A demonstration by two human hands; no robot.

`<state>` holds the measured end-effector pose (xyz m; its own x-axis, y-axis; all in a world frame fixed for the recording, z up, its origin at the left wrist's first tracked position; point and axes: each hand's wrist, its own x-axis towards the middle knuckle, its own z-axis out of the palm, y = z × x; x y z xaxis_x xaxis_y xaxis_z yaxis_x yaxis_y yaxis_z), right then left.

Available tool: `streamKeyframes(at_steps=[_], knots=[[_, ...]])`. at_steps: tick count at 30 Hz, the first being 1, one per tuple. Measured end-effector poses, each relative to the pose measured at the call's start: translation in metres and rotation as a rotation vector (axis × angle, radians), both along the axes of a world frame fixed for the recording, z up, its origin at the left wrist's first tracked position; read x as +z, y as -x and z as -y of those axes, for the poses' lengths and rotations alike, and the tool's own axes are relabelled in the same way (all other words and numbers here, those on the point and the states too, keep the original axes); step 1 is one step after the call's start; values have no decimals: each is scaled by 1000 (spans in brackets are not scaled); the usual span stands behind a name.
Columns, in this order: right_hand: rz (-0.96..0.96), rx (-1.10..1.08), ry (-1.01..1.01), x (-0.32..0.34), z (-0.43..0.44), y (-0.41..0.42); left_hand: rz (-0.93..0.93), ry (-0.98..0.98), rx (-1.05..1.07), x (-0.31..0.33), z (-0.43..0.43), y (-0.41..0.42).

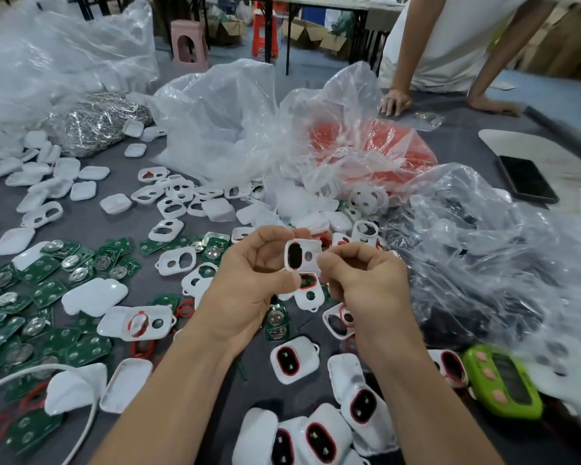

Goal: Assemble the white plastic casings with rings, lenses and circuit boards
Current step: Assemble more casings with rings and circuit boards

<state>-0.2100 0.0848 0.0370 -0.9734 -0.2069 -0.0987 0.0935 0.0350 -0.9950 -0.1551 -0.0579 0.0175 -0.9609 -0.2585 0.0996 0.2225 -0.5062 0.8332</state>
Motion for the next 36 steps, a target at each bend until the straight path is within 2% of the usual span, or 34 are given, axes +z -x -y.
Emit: streamKeyframes(at_steps=[5,15,18,21,29,31,36], knots=[[-49,-59,3,-3,5,1,-7,9,27,-3,-3,2],[-288,-220,-233,-4,11,-10,-32,44,71,-6,-12,2],[-286,-264,-253,-3,11,-11,-34,40,55,-6,-12,2],[-232,-255,-218,-5,10,-9,-30,43,51,-5,-15,1],[-155,-143,-4,-5,14,-11,-75,-109,-15,0,-14,0],[-180,-116,-2,-4,16,-13,-95,-138,-47,1,-14,0],[-185,-101,16,-6,16,-14,-107,-87,-37,2,-15,0]])
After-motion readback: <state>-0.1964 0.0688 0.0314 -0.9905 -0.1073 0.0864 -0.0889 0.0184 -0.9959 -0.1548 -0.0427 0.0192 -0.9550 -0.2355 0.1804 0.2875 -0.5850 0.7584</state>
